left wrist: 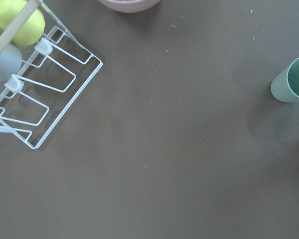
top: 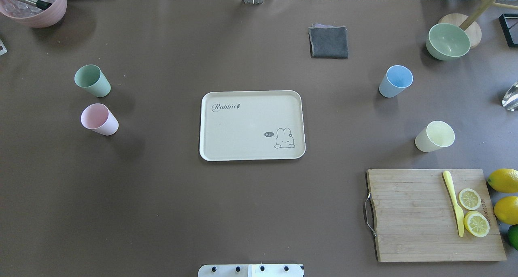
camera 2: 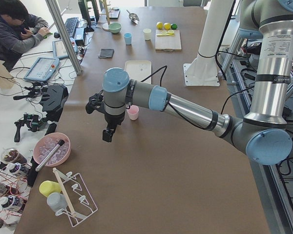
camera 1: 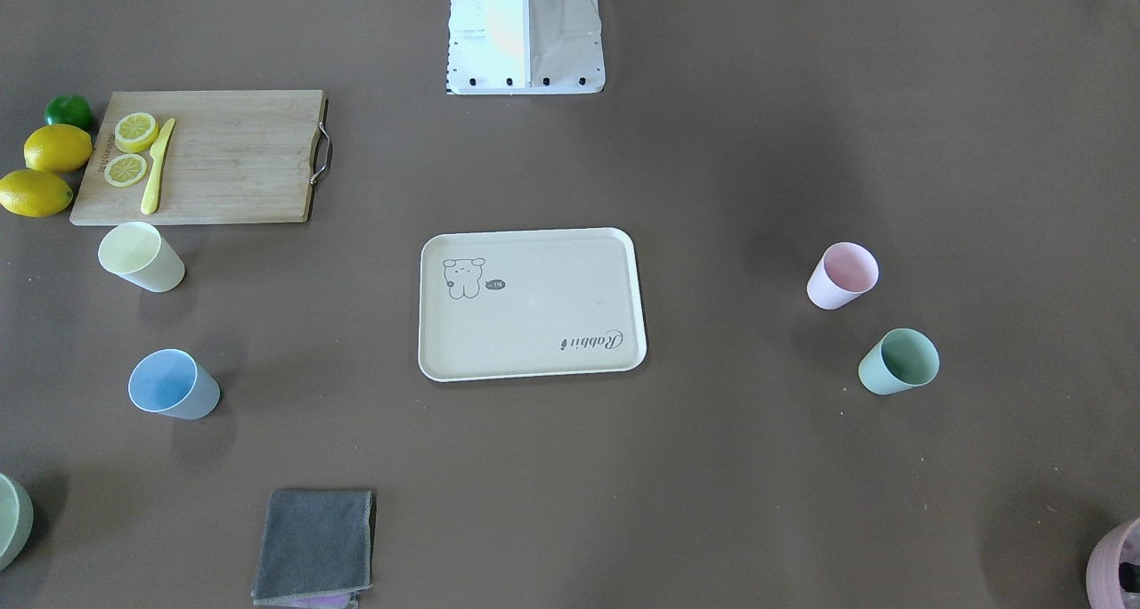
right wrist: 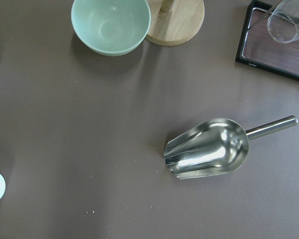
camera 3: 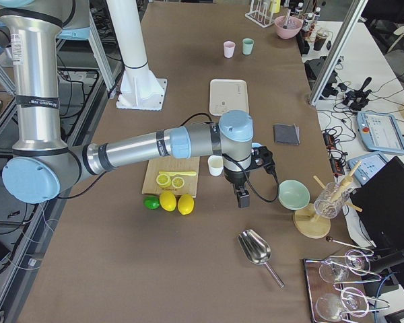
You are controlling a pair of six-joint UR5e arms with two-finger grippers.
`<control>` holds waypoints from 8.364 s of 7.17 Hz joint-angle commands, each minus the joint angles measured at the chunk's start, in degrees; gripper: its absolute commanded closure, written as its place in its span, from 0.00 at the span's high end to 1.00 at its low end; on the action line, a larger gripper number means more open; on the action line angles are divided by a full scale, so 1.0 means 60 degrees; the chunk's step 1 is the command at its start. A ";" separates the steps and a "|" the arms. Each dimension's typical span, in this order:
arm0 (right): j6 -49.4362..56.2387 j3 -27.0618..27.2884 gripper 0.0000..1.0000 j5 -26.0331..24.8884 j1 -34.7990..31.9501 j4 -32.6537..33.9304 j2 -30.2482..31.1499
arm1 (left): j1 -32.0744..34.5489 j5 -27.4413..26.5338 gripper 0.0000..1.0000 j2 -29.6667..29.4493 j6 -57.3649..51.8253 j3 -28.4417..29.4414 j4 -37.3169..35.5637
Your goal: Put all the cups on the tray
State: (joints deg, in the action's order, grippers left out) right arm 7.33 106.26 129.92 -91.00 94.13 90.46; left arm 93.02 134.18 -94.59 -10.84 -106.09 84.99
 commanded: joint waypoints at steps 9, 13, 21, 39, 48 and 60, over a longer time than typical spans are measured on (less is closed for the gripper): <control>-0.3921 -0.0338 1.00 0.0744 0.1831 -0.1904 -0.1054 | -0.1568 0.0400 0.98 -0.1971 0.1464 0.2150 0.1817; -0.7223 -0.0381 1.00 -0.0454 0.3590 -0.1977 -0.2139 | -0.3501 0.0371 0.98 -0.2721 0.4813 0.4022 0.4440; -0.7989 -0.0587 0.99 -0.0809 0.4400 -0.2006 -0.2420 | -0.5234 -0.1402 0.48 -0.2649 0.6187 0.4805 0.5655; -0.8018 -0.3824 0.81 -0.1146 0.5132 -0.3090 -0.3812 | -0.9189 -0.4830 0.85 -0.5798 1.2311 0.3063 0.3486; -0.9640 -0.2934 0.00 -0.1117 0.5455 -0.3003 -0.3840 | -0.5472 -0.1243 0.98 -0.4513 0.8946 0.0720 0.1509; -1.4697 -0.3267 0.27 -0.3226 0.8940 -0.1566 -0.7166 | -0.5540 -0.1886 0.99 -0.1244 0.7271 0.0469 0.2783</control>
State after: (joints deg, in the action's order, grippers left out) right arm -80.42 87.66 111.44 -38.67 84.89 48.01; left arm 60.61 122.86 -102.81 32.71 -103.68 101.57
